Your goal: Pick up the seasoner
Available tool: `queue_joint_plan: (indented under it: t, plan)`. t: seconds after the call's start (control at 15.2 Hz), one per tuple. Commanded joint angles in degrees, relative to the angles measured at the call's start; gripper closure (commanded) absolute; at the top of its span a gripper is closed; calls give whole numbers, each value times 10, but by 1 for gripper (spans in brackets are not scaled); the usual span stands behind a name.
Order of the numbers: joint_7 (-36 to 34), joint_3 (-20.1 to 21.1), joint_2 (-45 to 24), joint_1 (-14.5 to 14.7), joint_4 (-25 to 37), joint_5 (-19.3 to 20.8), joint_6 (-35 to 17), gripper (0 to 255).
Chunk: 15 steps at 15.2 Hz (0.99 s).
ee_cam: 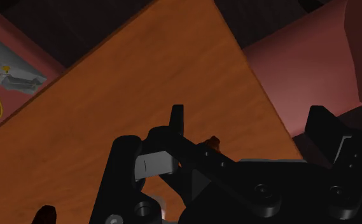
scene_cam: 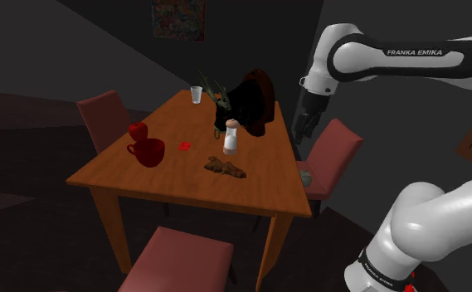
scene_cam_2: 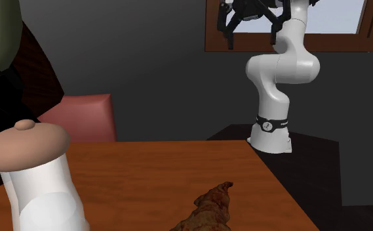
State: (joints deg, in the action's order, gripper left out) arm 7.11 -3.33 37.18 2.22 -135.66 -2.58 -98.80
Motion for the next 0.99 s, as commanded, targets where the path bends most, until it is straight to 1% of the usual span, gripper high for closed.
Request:
queue_joint_plan:
  t: [0.0,0.46,0.92]
  plan:
    - [11,0,-38,4,-3,3,-43,0]
    - [40,7,-174,19,20,9,-160,0]
    - [62,15,-322,31,80,18,-252,0]
